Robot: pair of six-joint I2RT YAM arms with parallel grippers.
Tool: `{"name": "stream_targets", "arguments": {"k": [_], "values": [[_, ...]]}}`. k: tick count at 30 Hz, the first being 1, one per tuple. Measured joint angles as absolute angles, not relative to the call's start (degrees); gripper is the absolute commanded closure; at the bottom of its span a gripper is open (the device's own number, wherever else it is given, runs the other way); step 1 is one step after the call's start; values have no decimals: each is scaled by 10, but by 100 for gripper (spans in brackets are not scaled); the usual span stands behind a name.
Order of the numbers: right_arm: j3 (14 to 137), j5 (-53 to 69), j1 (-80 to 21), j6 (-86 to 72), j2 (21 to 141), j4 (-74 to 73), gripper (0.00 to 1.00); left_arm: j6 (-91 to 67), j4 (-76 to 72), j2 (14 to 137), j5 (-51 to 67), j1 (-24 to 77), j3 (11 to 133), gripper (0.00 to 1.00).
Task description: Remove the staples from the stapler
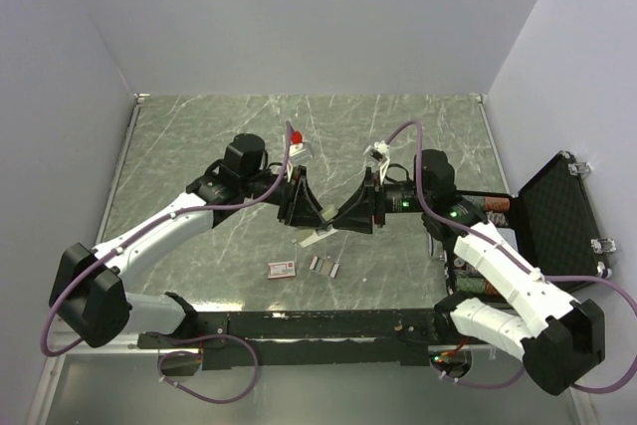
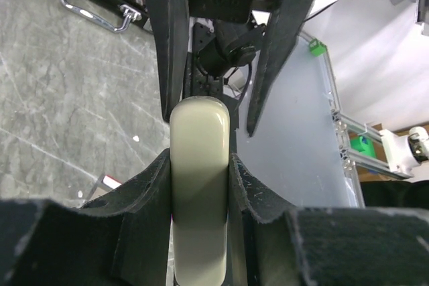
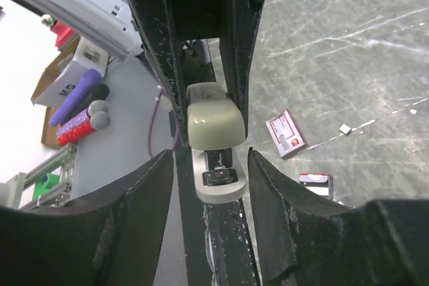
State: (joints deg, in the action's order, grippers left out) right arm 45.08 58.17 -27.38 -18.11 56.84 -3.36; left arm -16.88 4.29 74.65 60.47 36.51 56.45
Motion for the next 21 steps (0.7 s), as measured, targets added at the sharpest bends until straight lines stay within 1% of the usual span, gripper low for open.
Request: {"name": "stream_targets", "arguments": {"k": [1,3,5,6,7,10,15,21], "values": [[451,583,-275,-181,571,-32,50,-173,39,746,606,365,563,99],[451,584,-278,-183,575,-25,58,-176,32,743,609,364,561,99],[450,585,-279,-185,576,-20,68,-178,27,740,612,364,559,99],[450,585,-279,-186,576,-17,70,-179,25,738,616,364,559,99],[450,586,-279,-186,576,-13,76,-179,25,737,617,364,558,99],[449,592,-282,-188,575,-3,89,-184,20,736,624,363,555,99],[437,599,-284,-199,571,21,96,-203,0,730,631,361,544,99],[395,589,-301,-216,552,75,98,-247,-38,701,611,361,505,99]]}}
